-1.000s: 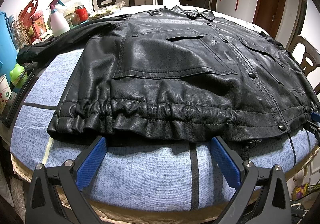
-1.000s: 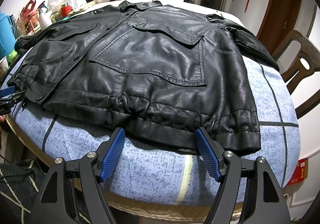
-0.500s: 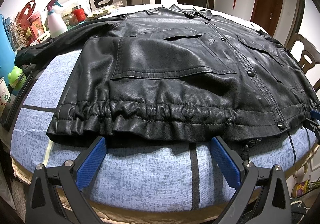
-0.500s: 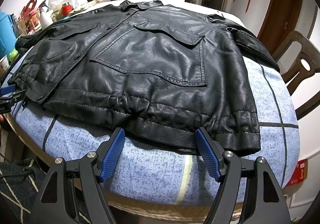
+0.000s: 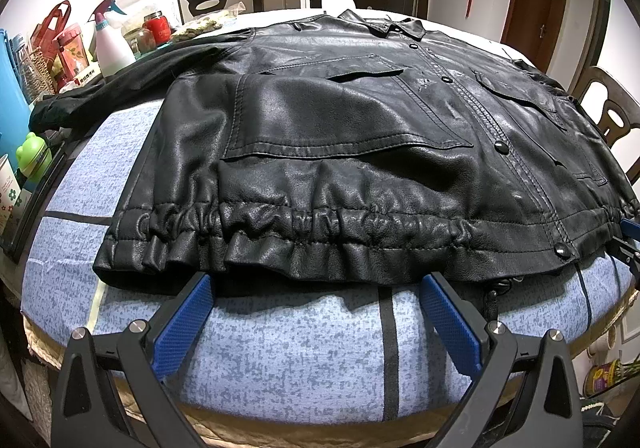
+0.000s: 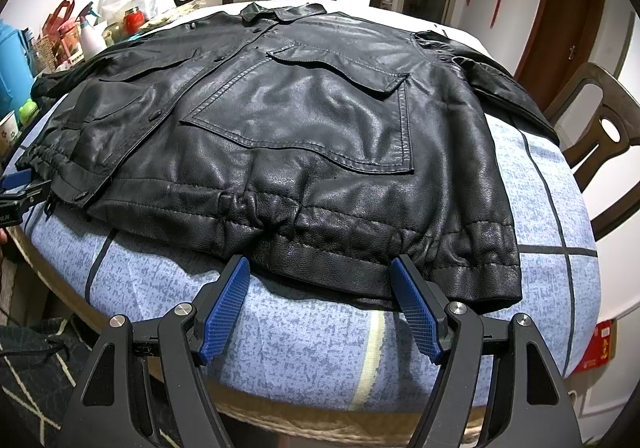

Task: Fold large clothes

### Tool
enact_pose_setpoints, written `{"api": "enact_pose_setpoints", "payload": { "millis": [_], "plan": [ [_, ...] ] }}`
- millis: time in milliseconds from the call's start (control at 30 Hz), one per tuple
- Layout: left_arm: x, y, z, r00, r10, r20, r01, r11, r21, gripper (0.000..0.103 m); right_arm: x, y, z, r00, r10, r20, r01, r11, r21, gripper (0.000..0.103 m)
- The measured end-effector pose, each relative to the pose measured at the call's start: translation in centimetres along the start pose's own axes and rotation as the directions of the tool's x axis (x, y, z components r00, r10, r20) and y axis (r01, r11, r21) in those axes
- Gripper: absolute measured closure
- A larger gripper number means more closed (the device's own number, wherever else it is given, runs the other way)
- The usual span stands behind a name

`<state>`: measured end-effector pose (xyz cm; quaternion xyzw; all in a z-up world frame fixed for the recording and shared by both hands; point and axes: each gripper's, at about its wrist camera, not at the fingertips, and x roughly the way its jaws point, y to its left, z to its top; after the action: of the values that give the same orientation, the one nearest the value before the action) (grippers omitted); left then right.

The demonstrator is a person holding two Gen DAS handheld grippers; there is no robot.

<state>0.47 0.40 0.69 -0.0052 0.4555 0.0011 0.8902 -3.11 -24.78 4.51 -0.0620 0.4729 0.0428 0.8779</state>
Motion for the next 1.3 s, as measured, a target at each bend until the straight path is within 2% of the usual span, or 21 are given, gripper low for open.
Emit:
{"api": "enact_pose_setpoints", "payload": {
  "millis": [200,333,467,700,867,1033,1200,1300],
  "plan": [
    [-0.3,0.2,0.1,1.0,-0.014,-0.007,0.014,1.0,-0.012,0.001,-0.4,0.1,0.1,1.0,-0.002,0.0,0.002,1.0,-0.008,0.03],
    [-1.7,0.6,0.6,0.998,-0.042,0.042,0.043,0.999,-0.016,0.001,-1.6,0.6,0.6,1.0,0.007,0.027,-0.007,1.0,-0.015,0.03],
    [-2.7,1.5,1.7,0.995,-0.026,0.099,0.028,1.0,-0.012,0.001,-2.2,1.5,1.3,0.998,0.024,0.053,-0.023,0.999,-0.035,0.03],
    [-2.7,3.7,3.1,0.989,0.005,0.148,0.004,0.998,-0.063,0.001,-2.1,2.9,2.9,0.995,0.058,0.082,-0.053,0.996,-0.068,0.03],
    [-2.1,6.4,4.6,0.983,0.065,0.174,-0.045,0.992,-0.117,0.001,-1.6,3.3,4.2,0.993,0.057,0.101,-0.051,0.997,-0.065,0.03],
    [-0.7,9.6,6.3,0.974,0.134,0.183,-0.101,0.979,-0.176,0.001,-1.3,4.1,6.5,0.985,0.095,0.148,-0.086,0.994,-0.066,0.03],
    [0.3,13.9,8.6,0.95,0.238,0.203,-0.19,0.955,-0.228,0.004,0.3,5.7,8.4,0.981,0.128,0.147,-0.113,0.988,-0.103,0.03],
    [1.0,18.0,10.4,0.932,0.302,0.2,-0.234,0.923,-0.307,0.004,1.1,6.4,9.4,0.979,0.147,0.143,-0.13,0.984,-0.123,0.03]
  ]
}}
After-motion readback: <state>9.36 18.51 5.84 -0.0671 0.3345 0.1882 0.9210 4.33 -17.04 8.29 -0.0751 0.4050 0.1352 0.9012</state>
